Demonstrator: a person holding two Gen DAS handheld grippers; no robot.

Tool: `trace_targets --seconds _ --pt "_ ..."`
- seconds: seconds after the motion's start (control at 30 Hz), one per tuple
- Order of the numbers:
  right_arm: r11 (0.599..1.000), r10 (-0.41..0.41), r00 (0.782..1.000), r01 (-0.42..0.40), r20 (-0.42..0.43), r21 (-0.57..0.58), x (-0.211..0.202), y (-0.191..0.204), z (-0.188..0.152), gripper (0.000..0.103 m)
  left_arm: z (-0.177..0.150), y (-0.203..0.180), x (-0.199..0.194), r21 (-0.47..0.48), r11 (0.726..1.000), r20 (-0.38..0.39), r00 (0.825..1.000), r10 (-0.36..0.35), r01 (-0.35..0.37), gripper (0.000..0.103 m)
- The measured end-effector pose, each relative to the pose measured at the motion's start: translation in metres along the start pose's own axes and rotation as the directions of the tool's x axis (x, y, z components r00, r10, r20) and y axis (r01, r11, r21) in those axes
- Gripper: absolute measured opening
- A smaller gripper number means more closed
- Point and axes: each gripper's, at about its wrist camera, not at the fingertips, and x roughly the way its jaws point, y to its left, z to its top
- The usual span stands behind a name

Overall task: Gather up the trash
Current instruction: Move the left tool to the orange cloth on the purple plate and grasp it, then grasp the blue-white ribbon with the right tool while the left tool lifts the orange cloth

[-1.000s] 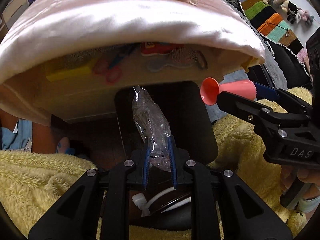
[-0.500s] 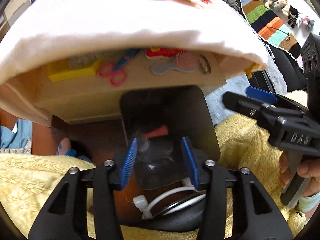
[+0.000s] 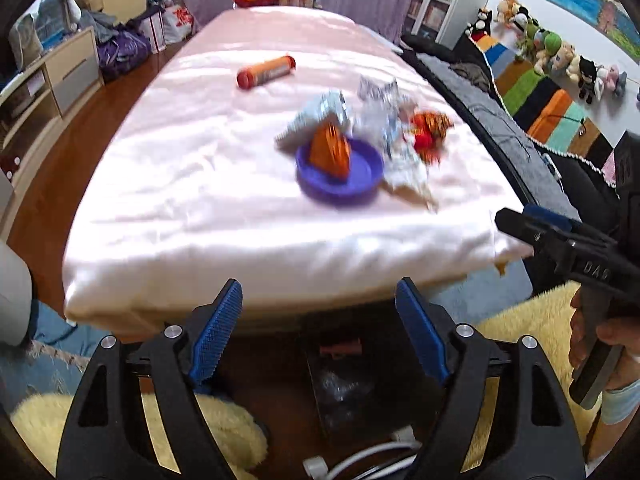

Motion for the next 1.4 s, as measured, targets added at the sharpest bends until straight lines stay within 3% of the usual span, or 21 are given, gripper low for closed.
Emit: trace_targets --seconds 0.17,0.23,0.33,0.63,0.8,0.97,1.0,1.1,1.2,1.27,1.4 --pt "0.999 0.030 0.999 -0.030 0.020 -0.028 0.014 0.012 0.028 0.076 0.038 0.004 0.000 0.001 1.000 0.057 0.998 0.024 -0.024 0.074" --pt "0.998 0.046 0.999 -0.046 0.016 -0.039 0.023 0.016 0.039 0.062 0.050 0.006 0.004 0.009 1.000 0.066 0.998 0.018 -0.019 0.072" --pt "0.995 0.081 0.997 -0.080 0.010 -0.053 0.039 0.024 0.054 0.051 0.061 0.006 0.012 0.028 1.000 0.066 0.998 0.005 -0.007 0.060" --pt "0.983 0.160 0.987 -0.162 -0.021 -0.089 0.061 0.044 0.066 0.039 0.080 0.003 0.038 0.062 0.998 0.039 0.999 -0.029 0.026 0.027" --pt "0.990 0.096 0.994 -0.101 -0.049 -0.097 0.076 0.041 0.070 0.039 0.084 0.001 0.048 0.059 0.997 0.019 0.998 -0.053 0.052 0.025" --pt "0.989 0.097 0.993 -0.104 -0.073 -0.105 0.089 0.040 0.068 0.038 0.089 -0.002 0.061 0.060 0.997 -0.003 0.998 -0.058 0.058 0.025" --pt "0.988 0.103 0.992 -0.111 -0.076 -0.106 0.090 0.040 0.067 0.036 0.091 -0.002 0.065 0.059 0.997 -0.008 0.998 -0.058 0.058 0.025" --pt "0.986 0.104 0.991 -0.114 -0.083 -0.118 0.092 0.041 0.067 0.014 0.094 -0.002 0.073 0.050 0.997 -0.022 0.998 -0.064 0.065 0.025" --pt "0.985 0.118 0.991 -0.126 -0.071 -0.122 0.087 0.040 0.067 0.010 0.096 -0.005 0.077 0.063 0.996 -0.026 0.997 -0.067 0.069 0.025" --pt "0.984 0.129 0.990 -0.135 -0.056 -0.118 0.080 0.039 0.069 0.009 0.097 -0.008 0.078 0.074 0.995 -0.032 0.997 -0.069 0.071 0.012" --pt "0.983 0.133 0.991 -0.135 -0.023 -0.122 0.065 0.038 0.075 0.009 0.097 -0.011 0.075 0.084 0.994 -0.026 0.997 -0.067 0.069 0.005"
